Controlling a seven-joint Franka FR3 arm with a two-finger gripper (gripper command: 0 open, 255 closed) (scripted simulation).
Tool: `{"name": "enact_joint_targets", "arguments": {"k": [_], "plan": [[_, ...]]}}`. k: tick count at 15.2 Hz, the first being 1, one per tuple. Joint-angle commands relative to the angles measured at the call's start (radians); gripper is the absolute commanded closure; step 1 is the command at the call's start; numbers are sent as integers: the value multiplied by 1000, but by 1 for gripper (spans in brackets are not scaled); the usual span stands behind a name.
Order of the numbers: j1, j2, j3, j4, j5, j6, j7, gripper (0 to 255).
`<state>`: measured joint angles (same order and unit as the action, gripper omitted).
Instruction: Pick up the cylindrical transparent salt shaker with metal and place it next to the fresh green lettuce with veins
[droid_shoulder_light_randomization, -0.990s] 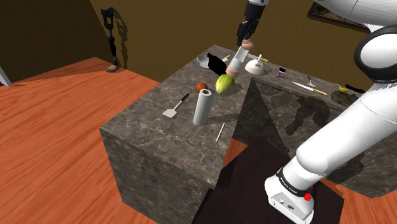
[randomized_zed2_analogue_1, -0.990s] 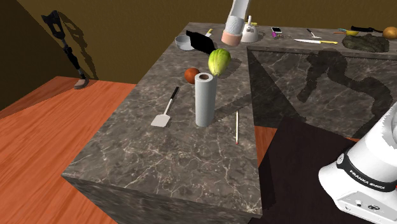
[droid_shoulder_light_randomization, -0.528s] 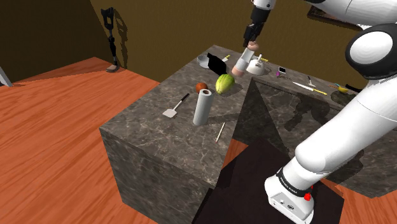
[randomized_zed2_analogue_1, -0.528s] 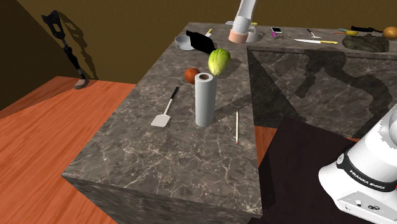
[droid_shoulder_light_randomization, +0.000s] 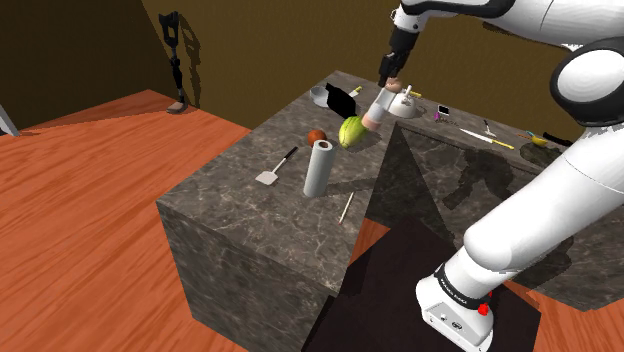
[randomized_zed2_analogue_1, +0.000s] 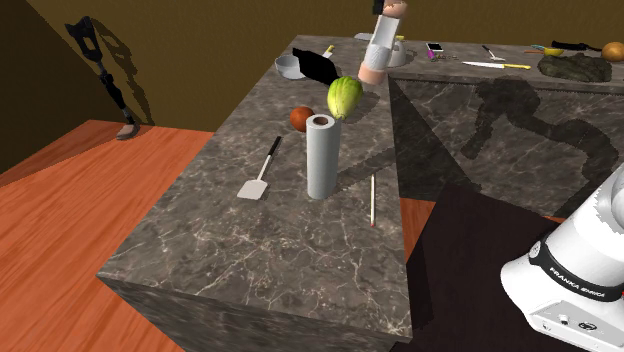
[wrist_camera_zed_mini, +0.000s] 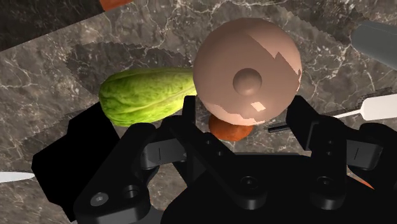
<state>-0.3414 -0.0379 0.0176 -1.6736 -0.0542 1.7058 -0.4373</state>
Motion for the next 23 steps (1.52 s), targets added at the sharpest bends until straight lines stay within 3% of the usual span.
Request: {"name": "enact_joint_targets", "arguments": {"k": [1, 23], "plan": [[1, -1, 1, -28, 0, 28, 3, 255], [-1, 9, -1, -313, -6, 323, 18, 255]]}}
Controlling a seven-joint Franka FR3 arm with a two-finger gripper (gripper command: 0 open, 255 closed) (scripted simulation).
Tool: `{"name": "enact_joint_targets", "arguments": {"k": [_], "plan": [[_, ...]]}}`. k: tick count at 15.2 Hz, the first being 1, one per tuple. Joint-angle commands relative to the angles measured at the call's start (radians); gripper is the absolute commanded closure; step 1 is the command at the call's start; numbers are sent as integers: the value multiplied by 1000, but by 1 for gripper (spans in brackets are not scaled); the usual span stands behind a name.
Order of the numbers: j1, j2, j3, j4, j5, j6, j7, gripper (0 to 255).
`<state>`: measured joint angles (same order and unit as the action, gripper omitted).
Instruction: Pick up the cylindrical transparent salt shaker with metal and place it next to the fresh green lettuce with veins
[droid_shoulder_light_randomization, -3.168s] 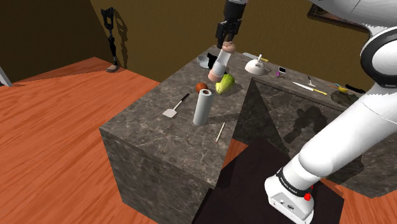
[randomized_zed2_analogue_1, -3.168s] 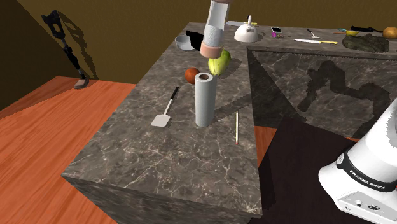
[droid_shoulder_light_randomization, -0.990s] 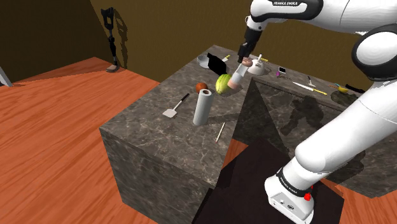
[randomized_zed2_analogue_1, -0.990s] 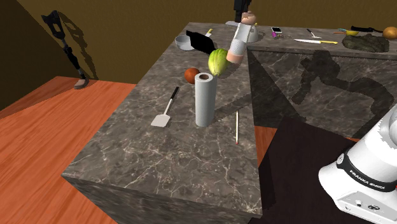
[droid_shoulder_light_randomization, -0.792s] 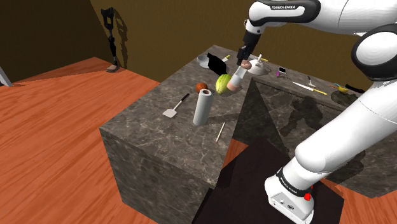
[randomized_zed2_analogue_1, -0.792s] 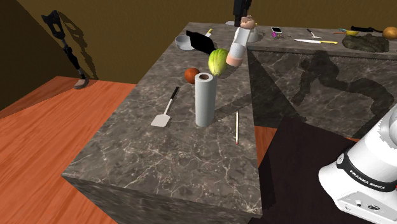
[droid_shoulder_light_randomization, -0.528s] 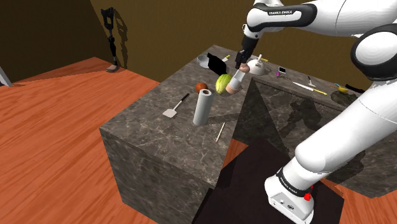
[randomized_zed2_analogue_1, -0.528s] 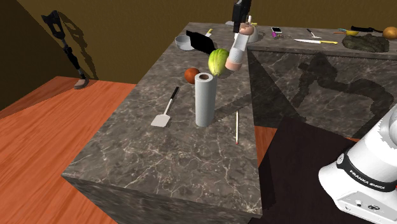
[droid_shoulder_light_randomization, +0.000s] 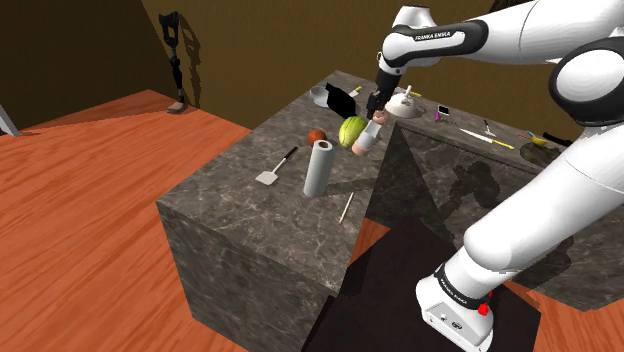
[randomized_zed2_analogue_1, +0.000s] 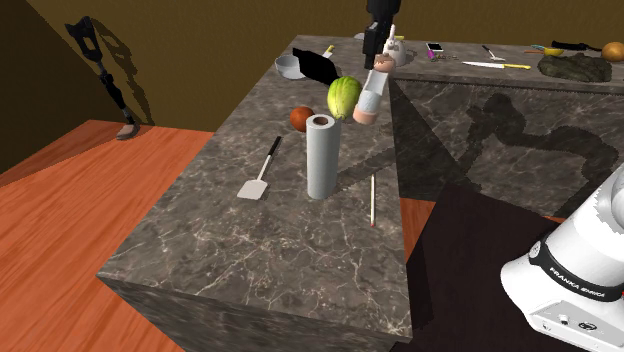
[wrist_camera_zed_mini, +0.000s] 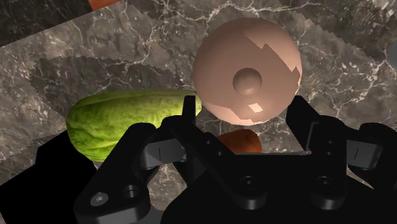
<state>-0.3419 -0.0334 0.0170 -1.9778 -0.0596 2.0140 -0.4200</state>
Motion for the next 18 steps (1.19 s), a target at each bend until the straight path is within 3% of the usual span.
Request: {"name": "enact_joint_targets", "arguments": {"k": [1, 13, 18], "plan": [[0, 7, 0, -19, -1, 27, 1, 255], [-1, 59, -1, -124, -8, 183, 12, 255], [-1, 62, -1, -129, -8, 192, 13, 255]]}}
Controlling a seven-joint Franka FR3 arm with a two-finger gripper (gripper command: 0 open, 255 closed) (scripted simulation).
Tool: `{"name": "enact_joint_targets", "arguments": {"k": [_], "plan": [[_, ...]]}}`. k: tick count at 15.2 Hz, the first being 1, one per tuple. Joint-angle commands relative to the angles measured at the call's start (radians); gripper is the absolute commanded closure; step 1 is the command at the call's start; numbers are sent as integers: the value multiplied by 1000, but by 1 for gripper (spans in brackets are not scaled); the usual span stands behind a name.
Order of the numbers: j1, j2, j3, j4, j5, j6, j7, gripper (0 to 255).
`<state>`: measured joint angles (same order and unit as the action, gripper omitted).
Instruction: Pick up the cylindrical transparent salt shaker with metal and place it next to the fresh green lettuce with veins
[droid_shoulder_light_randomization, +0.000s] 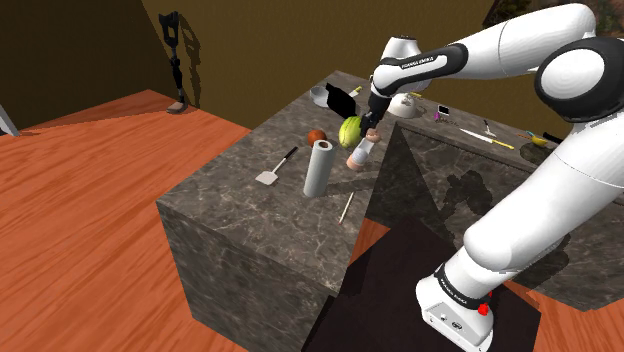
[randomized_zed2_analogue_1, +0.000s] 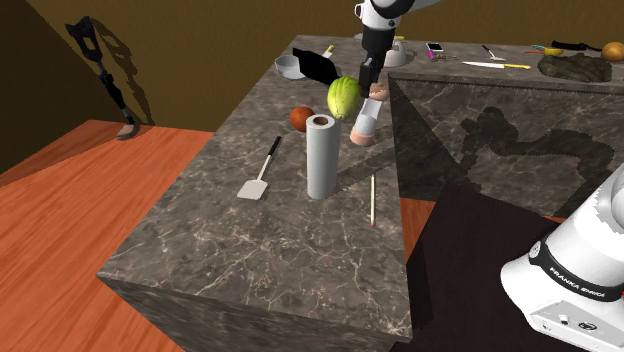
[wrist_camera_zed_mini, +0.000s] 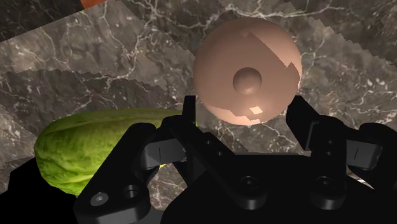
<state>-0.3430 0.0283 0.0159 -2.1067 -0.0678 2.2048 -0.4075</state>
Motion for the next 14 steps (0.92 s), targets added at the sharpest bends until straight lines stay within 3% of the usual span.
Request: {"name": "enact_joint_targets", "arguments": {"k": [1, 3, 4, 9, 14], "plan": [[0, 1, 0, 0, 0, 1, 0, 255], [0, 1, 0, 0, 0, 1, 0, 255], [0, 1, 0, 0, 0, 1, 0, 0], [0, 1, 0, 0, 0, 1, 0, 0], [3, -54, 3, 66, 6, -120, -3, 0]]}}
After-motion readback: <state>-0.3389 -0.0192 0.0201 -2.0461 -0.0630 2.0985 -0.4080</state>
